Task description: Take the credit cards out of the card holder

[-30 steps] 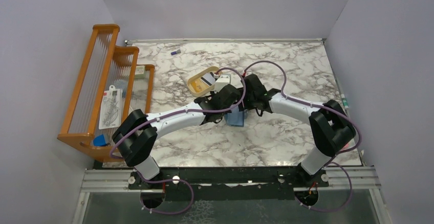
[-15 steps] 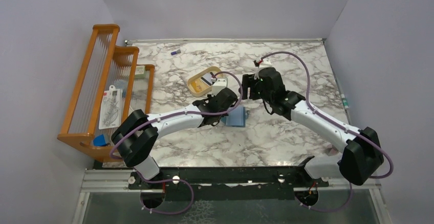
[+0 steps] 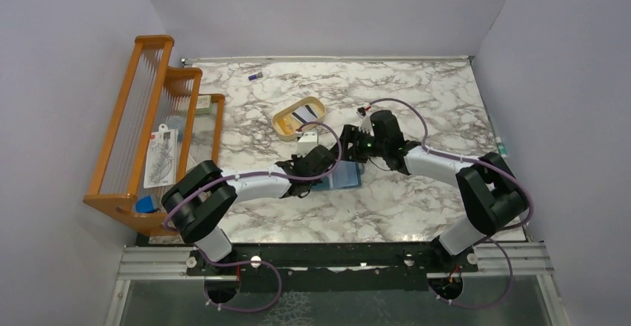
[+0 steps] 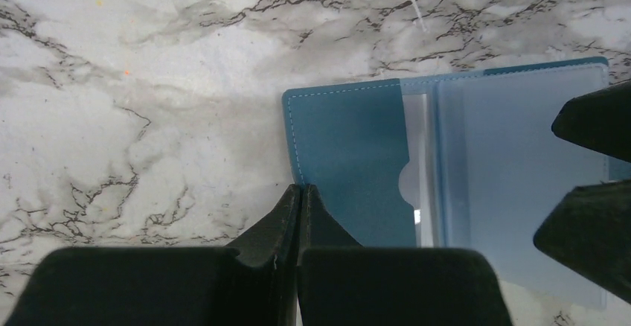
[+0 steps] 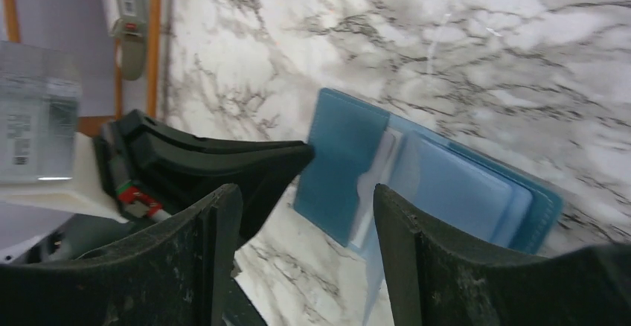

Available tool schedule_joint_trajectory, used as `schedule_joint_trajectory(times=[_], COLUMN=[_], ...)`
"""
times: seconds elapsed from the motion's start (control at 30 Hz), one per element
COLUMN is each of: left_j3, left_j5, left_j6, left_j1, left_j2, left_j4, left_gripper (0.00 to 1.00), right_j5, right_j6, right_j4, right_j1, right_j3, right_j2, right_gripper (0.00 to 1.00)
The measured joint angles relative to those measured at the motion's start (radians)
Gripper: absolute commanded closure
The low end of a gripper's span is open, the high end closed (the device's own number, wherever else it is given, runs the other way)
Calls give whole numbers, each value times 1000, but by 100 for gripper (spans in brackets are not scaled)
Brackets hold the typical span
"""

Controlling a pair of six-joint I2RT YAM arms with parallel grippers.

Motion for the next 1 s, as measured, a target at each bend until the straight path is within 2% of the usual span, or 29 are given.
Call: schedule_joint_trajectory(times=[0.27,1.0], left_j3=[-51,-70], left_j5=[0,13], left_j6=[-35,-42], left_j1=[0,15], left_j2=[5,-20], left_j4=[79,110], left_gripper=[100,100], right_j5=[-139,-137], right_j6=[104,35], right_j4=[129,14], right_j1=[2,2], right_j3=[-1,5], right_j2=[57,141], right_gripper=[31,30])
